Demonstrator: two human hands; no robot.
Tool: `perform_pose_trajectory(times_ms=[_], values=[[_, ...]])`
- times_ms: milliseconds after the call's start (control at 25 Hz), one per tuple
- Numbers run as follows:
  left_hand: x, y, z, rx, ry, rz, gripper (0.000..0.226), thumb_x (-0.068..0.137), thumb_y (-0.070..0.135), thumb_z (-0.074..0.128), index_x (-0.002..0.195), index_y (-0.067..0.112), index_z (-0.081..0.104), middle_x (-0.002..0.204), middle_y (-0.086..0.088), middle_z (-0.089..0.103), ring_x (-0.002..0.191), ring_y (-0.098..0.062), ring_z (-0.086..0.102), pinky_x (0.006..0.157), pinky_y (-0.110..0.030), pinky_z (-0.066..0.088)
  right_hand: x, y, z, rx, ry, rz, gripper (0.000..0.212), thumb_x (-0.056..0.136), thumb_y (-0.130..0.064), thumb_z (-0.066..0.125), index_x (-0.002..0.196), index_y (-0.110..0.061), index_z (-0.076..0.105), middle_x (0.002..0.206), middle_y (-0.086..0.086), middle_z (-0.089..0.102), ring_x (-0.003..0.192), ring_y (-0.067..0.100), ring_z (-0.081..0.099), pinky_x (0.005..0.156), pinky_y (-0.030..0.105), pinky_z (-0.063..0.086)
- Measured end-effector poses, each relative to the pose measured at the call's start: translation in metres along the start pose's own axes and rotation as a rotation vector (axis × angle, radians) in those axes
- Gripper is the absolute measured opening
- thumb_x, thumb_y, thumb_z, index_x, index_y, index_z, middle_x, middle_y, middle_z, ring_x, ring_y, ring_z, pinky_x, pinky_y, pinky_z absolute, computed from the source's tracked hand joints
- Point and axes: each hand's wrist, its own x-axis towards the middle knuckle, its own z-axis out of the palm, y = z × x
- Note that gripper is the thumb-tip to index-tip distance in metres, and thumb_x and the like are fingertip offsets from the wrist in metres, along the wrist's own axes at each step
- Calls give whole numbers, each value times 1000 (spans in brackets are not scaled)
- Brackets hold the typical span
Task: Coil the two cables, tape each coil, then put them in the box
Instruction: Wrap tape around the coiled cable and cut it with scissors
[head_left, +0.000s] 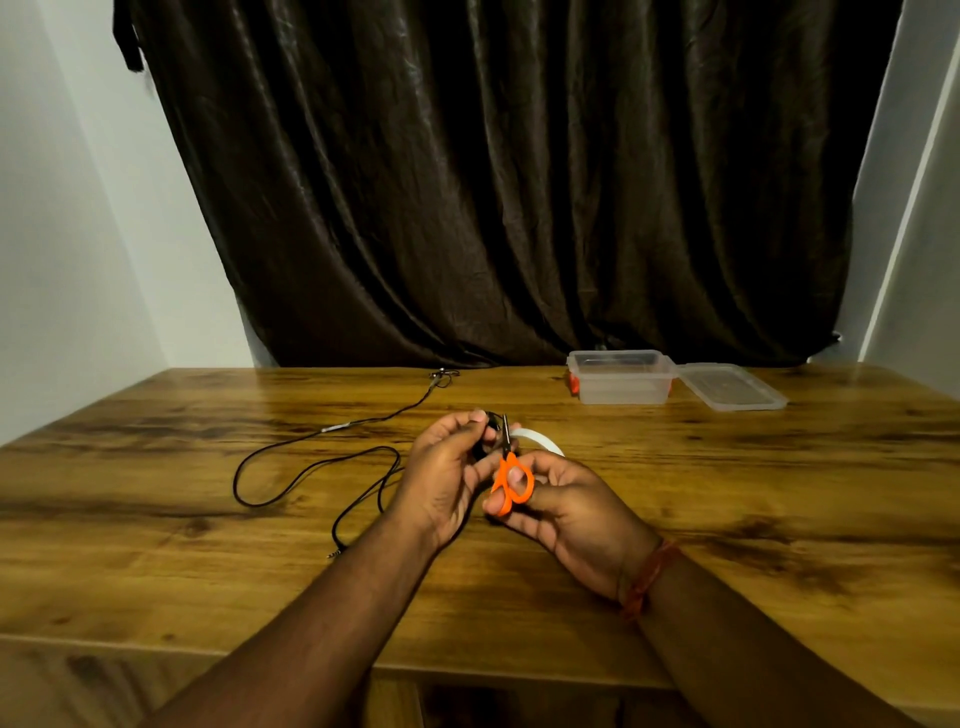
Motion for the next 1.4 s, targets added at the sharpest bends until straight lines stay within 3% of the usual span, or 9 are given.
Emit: perform_pose_trajectory(times_ms=[160, 320, 440, 640, 720, 960, 1200, 1280, 1400], values=[[9, -1, -8, -37, 21, 26, 9, 97, 2, 51, 92, 2, 59, 73, -11, 57, 106, -38, 69, 87, -43, 58, -6, -1, -3, -144, -12, 24, 14, 88, -12, 63, 96, -1, 59, 78, 15, 70, 78, 23, 67, 84, 36, 55], [10, -3, -11, -14, 48, 24, 12, 99, 4, 50, 92, 2, 59, 77, -11, 58, 107, -38, 69, 90, -44, 56, -27, -10, -16, -351, -86, 39, 27, 88, -11, 67, 104, 8, 58, 81, 17, 72, 76, 23, 68, 72, 26, 53], [11, -1, -12, -21, 39, 13, 12, 98, 4, 49, 93, 2, 60, 80, -12, 59, 106, -38, 69, 92, -46, 55, -54, -36, -40, -497, 145, 38, 24, 86, -11, 69, 104, 1, 57, 85, 15, 75, 75, 22, 71, 67, 23, 53], [9, -1, -11, -31, 17, -4, 11, 98, 3, 48, 98, 1, 59, 81, -12, 59, 106, -37, 69, 90, -45, 57, -69, -91, -126, -1689, 538, 311, 14, 90, -32, 64, 94, -22, 56, 89, 1, 65, 78, 16, 60, 66, 29, 49], [8, -1, -10, -19, 17, -7, 11, 98, 4, 48, 98, 1, 59, 81, -12, 59, 106, -37, 69, 90, -44, 57, -68, -98, -152, -1861, 583, 423, 21, 90, -37, 59, 104, -21, 59, 94, 3, 63, 84, 20, 61, 68, 30, 49], [9, -3, -9, 14, 17, 2, 13, 99, 4, 48, 95, 2, 59, 82, -12, 59, 108, -37, 68, 100, -50, 50, -54, -103, -156, -1968, 540, 542, 31, 94, -34, 55, 118, -15, 60, 122, 10, 63, 109, 24, 61, 82, 28, 46], [9, -4, -9, 28, 4, -2, 12, 98, 5, 48, 96, 1, 60, 85, -13, 59, 109, -37, 68, 102, -51, 48, -55, -99, -147, -1937, 555, 521, 26, 90, -34, 58, 109, -17, 62, 108, 7, 65, 98, 23, 62, 81, 32, 50], [10, -5, -10, 25, -6, -9, 12, 98, 5, 48, 96, 1, 60, 86, -13, 59, 110, -37, 67, 102, -52, 48, -61, -98, -138, -2032, 632, 373, 26, 91, -40, 54, 105, -20, 62, 100, 4, 65, 90, 22, 61, 76, 35, 52], [12, -6, -12, 26, -21, -13, 13, 99, 4, 47, 97, 0, 59, 85, -13, 60, 111, -38, 66, 103, -53, 47, -55, -81, -102, -1915, 639, -141, 22, 92, -42, 53, 105, -23, 57, 103, -2, 62, 91, 19, 59, 78, 36, 52]])
